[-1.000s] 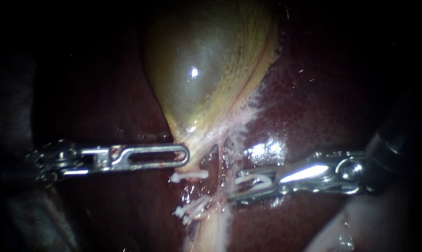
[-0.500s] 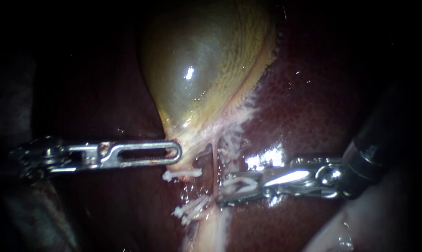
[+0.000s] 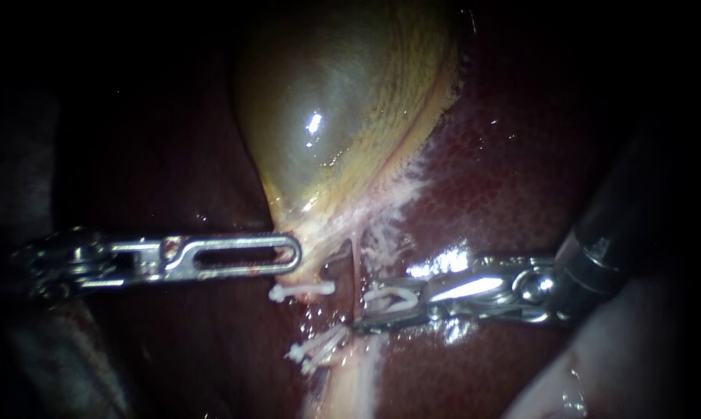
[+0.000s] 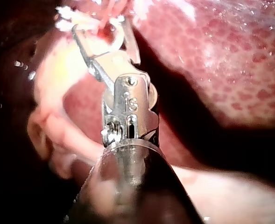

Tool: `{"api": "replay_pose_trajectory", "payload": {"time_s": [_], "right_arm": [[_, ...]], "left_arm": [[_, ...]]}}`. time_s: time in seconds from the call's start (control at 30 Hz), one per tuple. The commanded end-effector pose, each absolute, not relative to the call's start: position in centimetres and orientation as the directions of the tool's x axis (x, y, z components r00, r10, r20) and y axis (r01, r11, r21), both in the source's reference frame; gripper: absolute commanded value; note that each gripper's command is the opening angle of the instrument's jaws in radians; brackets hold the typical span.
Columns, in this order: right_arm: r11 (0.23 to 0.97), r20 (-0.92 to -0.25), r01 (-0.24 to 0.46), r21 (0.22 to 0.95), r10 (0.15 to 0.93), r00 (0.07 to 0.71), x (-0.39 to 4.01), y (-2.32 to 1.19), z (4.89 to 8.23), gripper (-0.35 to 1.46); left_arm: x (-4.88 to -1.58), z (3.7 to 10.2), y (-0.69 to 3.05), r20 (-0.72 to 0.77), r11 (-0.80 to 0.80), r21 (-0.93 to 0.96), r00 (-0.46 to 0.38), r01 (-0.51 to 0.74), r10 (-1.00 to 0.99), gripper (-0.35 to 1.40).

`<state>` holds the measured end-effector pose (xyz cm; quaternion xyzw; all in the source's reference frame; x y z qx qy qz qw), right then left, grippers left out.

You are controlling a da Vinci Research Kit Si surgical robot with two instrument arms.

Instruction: Clipping first clip right tube

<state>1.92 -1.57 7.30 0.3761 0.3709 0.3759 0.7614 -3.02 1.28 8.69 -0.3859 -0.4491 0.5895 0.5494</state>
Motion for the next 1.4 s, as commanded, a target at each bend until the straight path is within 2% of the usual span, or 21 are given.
{"api": "replay_pose_trajectory", "payload": {"time_s": [0.03,0.7,1.0,1.4], "right_arm": [[0.434,-0.282,-0.292,0.852,0.851,0.443,1.94,-1.58,7.31,0.55],[0.433,-0.287,-0.247,0.867,0.838,0.464,2.31,-1.84,7.57,0.53],[0.380,-0.237,-0.258,0.888,0.860,0.452,2.29,-1.94,7.58,0.46],[0.355,-0.211,-0.269,0.895,0.871,0.444,2.28,-1.92,7.60,0.36]], "left_arm": [[-3.02,8.69,1.28,0.039,0.007,-0.953,-0.098,-0.302,0.994,-0.35],[-3.04,8.68,1.28,0.039,0.008,-0.953,-0.098,-0.302,0.994,-0.35],[-3.04,8.68,1.28,0.039,0.008,-0.953,-0.098,-0.302,0.994,-0.35],[-3.04,8.68,1.28,0.039,0.008,-0.953,-0.097,-0.302,0.994,-0.35]]}}
